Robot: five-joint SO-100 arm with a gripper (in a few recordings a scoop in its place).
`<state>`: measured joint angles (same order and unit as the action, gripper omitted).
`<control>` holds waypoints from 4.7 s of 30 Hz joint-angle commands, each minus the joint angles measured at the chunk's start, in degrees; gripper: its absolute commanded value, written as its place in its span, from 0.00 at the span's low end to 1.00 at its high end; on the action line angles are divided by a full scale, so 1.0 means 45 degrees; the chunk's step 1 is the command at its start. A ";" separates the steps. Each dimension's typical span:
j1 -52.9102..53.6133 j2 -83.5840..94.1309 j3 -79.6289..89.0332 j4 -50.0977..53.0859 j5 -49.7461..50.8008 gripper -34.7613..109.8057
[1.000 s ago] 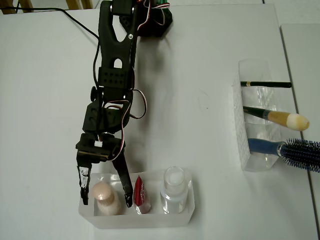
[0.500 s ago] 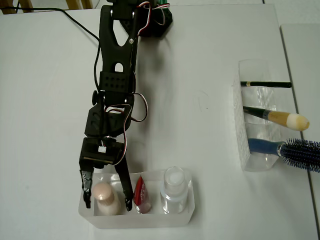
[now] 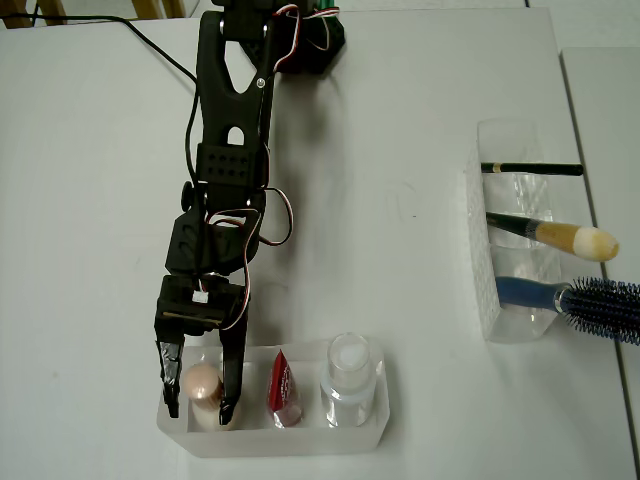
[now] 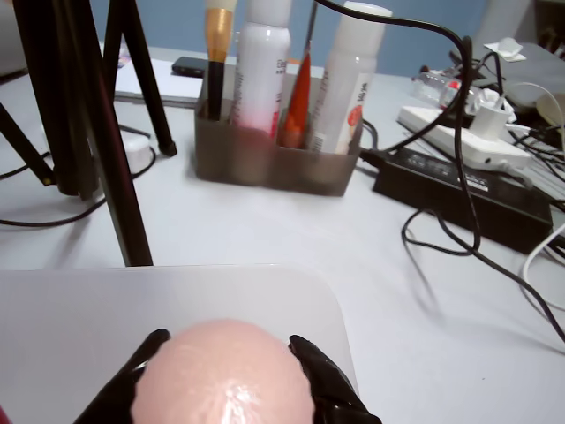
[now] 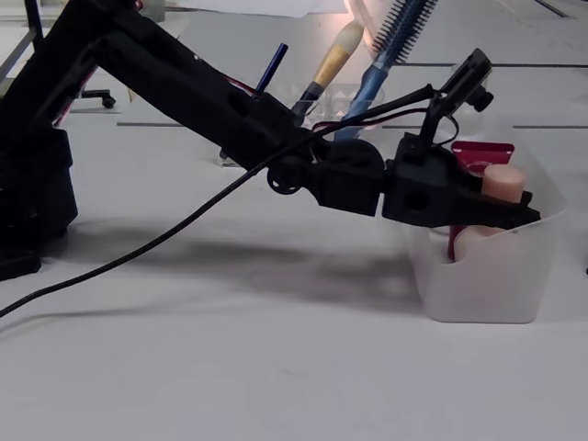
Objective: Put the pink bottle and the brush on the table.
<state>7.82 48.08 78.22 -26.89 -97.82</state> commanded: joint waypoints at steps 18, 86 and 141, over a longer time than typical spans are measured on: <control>0.0000 0.0137 -0.0527 -0.0488 -0.0137 0.24; 0.2676 2.0000 1.5723 0.4199 -0.0254 0.24; 1.0723 1.6953 1.9473 -0.3594 -0.0078 0.24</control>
<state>56.07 124.10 165.32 -39.20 -97.91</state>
